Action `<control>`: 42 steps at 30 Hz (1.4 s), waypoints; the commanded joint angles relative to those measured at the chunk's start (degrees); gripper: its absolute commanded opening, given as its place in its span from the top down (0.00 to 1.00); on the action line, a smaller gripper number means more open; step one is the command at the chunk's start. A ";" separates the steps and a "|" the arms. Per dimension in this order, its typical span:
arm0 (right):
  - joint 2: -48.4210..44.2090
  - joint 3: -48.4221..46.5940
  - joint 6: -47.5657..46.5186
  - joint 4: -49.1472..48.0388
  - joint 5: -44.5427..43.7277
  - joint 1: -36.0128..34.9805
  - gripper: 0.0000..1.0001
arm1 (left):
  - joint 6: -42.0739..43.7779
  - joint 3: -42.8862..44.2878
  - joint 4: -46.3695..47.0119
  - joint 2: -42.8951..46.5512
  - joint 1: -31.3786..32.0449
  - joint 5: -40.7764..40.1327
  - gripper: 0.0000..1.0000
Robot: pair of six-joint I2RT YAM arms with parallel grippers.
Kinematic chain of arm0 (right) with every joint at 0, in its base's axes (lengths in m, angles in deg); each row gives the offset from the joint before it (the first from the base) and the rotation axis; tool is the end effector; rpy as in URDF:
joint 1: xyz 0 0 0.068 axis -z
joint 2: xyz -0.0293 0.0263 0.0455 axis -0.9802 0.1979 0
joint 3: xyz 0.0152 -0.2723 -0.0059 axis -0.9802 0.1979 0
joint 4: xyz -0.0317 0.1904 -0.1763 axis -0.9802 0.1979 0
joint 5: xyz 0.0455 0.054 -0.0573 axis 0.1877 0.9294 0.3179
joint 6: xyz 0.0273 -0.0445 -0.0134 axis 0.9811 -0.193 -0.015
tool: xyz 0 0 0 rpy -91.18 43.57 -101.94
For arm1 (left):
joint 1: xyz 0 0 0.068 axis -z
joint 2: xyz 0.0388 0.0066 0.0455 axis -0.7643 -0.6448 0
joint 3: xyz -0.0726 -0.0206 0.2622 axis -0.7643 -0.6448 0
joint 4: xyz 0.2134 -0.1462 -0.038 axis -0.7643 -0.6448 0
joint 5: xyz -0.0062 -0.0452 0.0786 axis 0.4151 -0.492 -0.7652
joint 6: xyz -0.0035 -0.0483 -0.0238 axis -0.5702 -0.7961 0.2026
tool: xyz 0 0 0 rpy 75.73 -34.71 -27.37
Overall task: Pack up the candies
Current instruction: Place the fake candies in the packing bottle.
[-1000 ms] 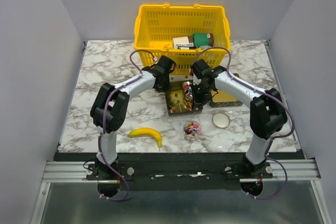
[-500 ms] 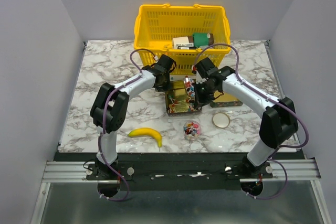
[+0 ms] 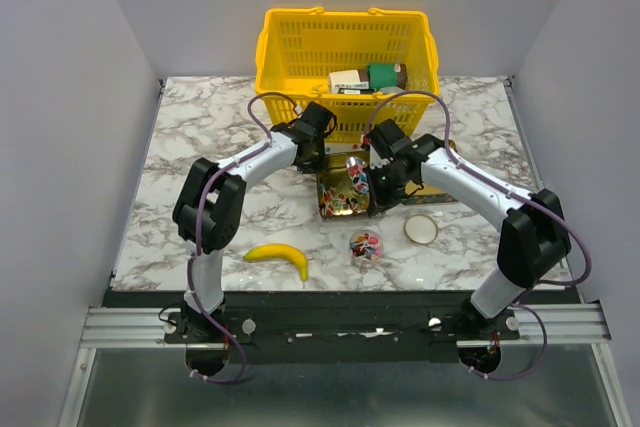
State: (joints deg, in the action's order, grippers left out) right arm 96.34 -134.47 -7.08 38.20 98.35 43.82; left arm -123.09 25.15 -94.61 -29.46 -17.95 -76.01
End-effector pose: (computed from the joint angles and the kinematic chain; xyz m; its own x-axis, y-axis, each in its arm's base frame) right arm 0.2667 0.1920 0.2456 -0.9277 -0.2734 -0.2543 -0.3349 0.9104 0.2428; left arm 0.3617 -0.2218 0.2067 -0.8778 -0.1463 -0.4561 -0.0299 0.9671 -0.2527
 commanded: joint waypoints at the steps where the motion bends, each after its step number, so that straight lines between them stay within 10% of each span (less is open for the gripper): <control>1: -4.42 1.15 0.50 0.13 -1.52 -1.45 1.00 | -0.25 3.94 0.57 -1.46 0.18 -0.73 0.80; 21: -23.23 10.64 2.96 13.22 1.99 -5.57 1.00 | 1.95 -0.97 1.17 9.24 0.18 -5.92 0.14; 42: -27.72 21.98 10.43 14.55 16.66 -11.91 0.99 | 6.78 -35.43 11.38 40.46 0.18 -16.91 0.05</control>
State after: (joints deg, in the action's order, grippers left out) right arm 69.34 -114.78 1.86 51.45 109.85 32.43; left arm -116.88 -8.67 -85.43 8.46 -17.86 -89.28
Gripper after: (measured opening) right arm 0.076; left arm 0.952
